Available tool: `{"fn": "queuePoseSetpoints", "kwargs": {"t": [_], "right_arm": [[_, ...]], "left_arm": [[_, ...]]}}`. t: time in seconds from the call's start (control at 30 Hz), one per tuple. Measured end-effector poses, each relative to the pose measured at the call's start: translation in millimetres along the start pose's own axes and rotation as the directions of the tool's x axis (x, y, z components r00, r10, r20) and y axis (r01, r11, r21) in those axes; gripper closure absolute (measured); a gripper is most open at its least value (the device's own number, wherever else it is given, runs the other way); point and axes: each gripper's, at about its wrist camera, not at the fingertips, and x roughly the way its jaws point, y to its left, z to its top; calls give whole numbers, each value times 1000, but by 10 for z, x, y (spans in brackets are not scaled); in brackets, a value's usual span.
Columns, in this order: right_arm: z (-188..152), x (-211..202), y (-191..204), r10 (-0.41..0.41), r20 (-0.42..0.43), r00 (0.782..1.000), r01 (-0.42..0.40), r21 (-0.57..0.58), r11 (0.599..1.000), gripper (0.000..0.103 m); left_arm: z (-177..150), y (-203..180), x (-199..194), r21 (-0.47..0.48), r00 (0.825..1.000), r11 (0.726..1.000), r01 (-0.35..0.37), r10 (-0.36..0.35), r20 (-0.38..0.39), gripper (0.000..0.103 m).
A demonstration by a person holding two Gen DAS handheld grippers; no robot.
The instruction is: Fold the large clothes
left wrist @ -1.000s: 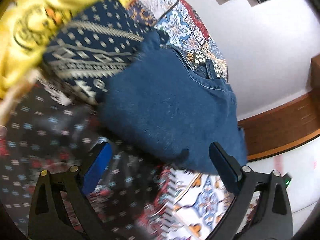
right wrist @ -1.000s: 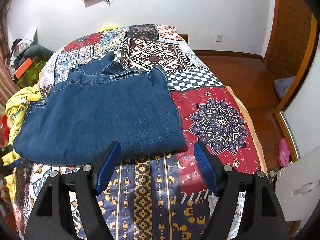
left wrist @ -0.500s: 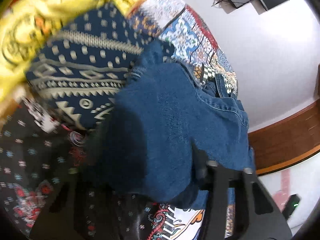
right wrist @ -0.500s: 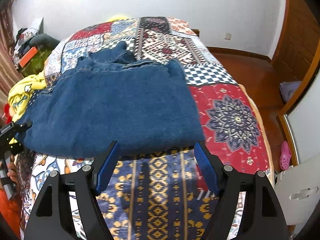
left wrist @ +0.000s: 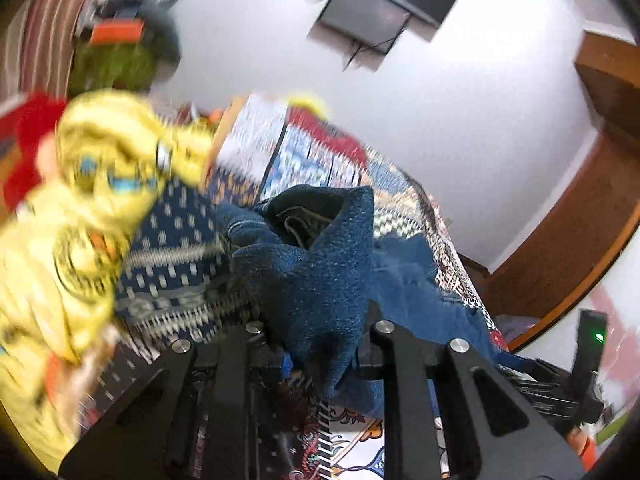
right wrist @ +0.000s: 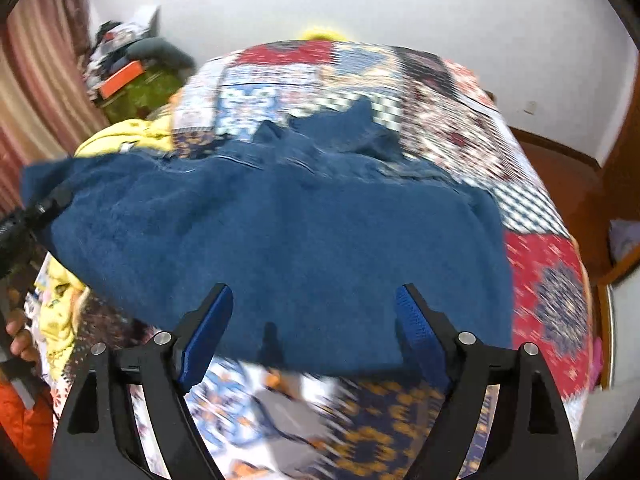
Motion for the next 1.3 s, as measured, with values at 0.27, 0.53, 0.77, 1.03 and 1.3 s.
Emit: {"fn": "queuePoseSetpoints", "kwargs": {"t": [0.27, 0.53, 0.77, 1.03, 1.3], "right_arm": [[58, 610, 547, 92, -117, 989, -102, -79, 992, 21], [-74, 821, 560, 118, -169, 979, -133, -81, 988, 20], [-51, 359, 94, 117, -80, 990, -117, 8, 993, 20], [-155, -385, -989, -29, 42, 999, 20, 198, 980, 20], [-440, -887, -1798, -161, 55, 985, 130, 371, 920, 20]], "left_arm": [[121, -7, -28, 82, 999, 996, -45, 43, 25, 84], [1, -179, 133, 118, 997, 990, -78, 79, -2, 84], [157, -994, 252, 219, 1000, 976, 9, -12, 14, 85], [-169, -2353, 634, 415, 979, 887, 202, -181, -88, 86], [-1306, -3000, 1225, 569, 901, 732, 375, -142, -411, 86]]}}
